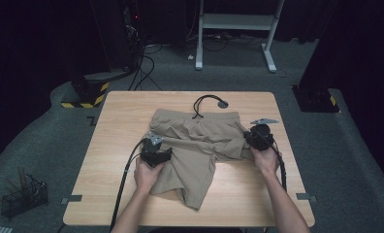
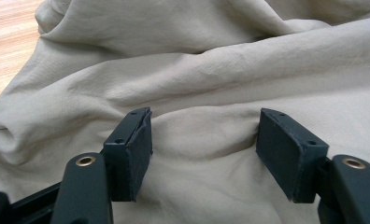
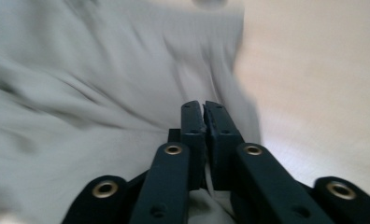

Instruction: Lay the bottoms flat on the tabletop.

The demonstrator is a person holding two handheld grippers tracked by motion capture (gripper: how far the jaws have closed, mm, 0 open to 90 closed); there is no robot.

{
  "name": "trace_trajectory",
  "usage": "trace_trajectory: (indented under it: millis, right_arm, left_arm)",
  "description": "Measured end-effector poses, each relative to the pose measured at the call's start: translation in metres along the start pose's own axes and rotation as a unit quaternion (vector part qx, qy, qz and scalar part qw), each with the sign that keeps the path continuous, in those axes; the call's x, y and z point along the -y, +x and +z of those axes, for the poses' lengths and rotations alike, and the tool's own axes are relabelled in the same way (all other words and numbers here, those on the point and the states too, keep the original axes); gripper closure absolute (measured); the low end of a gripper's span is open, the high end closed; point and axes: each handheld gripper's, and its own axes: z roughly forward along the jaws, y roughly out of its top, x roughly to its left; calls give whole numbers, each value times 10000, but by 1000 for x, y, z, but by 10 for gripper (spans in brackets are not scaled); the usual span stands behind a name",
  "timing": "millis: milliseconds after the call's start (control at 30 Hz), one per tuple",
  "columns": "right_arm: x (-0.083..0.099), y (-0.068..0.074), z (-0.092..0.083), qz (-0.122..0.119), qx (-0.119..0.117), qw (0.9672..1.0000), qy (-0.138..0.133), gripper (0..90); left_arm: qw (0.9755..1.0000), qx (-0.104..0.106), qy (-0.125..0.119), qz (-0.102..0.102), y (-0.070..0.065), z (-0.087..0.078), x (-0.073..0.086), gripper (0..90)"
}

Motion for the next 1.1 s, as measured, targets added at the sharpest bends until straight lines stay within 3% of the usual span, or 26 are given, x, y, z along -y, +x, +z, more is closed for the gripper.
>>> trace_trajectory:
  millis: [33, 67, 133, 167, 200, 233, 267, 333, 500, 567, 700, 767, 800, 900, 933, 1033, 1100]
  right_arm:
    - [0, 0, 0, 0, 0, 10000, 0, 827]
    - [8, -2, 11, 105, -42, 9998, 178, 779]
    - [11, -3, 9, 202, -120, 9996, 134, 744]
    - [15, -3, -4, 223, -174, 9995, -141, 665]
    - [16, -1, -15, 197, -179, 9992, -311, 647]
    - [16, -1, -15, 197, -179, 9992, -311, 647]
    - [21, 3, -41, 129, -265, 9967, -755, 631]
    - [29, 12, -65, -70, -412, 9935, -1057, 626]
    - [68, 40, -106, -618, -725, 9865, -1333, 647]
    - [87, 47, -112, -672, -844, 9853, -1328, 663]
    - [118, 64, -113, -860, -1046, 9846, -1102, 701]
    - [124, 68, -112, -937, -1016, 9850, -1036, 709]
    - [132, 73, -106, -951, -1038, 9863, -859, 723]
    - [135, 76, -98, -976, -1054, 9875, -645, 724]
    - [135, 78, -87, -1001, -992, 9892, -408, 703]
    - [128, 73, -69, -883, -689, 9929, -413, 545]
    - [118, 68, -56, -767, -595, 9947, -329, 527]
  left_arm:
    - [10000, 0, 0, 0, 0, 0, 0, 358]
    - [10000, -2, -1, 1, 0, 0, 0, 358]
    - [10000, -2, -3, -5, 0, 0, 0, 358]
    - [10000, -2, -2, -5, 0, 0, 0, 358]
    - [10000, -3, -1, -4, 0, 0, 0, 358]
    - [10000, -3, -1, -4, 0, 0, 0, 358]
    - [10000, -5, -2, -5, 0, 0, 0, 358]
    - [10000, -8, -2, -3, 0, 0, 0, 357]
    - [10000, -23, -6, -9, -1, 0, 0, 357]
    - [10000, -23, -7, -12, -1, 0, 0, 357]
    - [10000, -25, -8, -11, -1, 0, 0, 358]
    - [10000, -25, -6, -11, -1, 0, 0, 357]
    - [10000, -30, -6, -15, -1, 0, 0, 357]
    - [10000, -31, -7, -18, -1, 0, 0, 357]
    - [10000, -30, -6, -17, -1, 0, 0, 357]
    - [10000, -30, -8, -21, -1, 0, 0, 358]
    - [10000, -31, -9, -19, -1, 0, 0, 357]
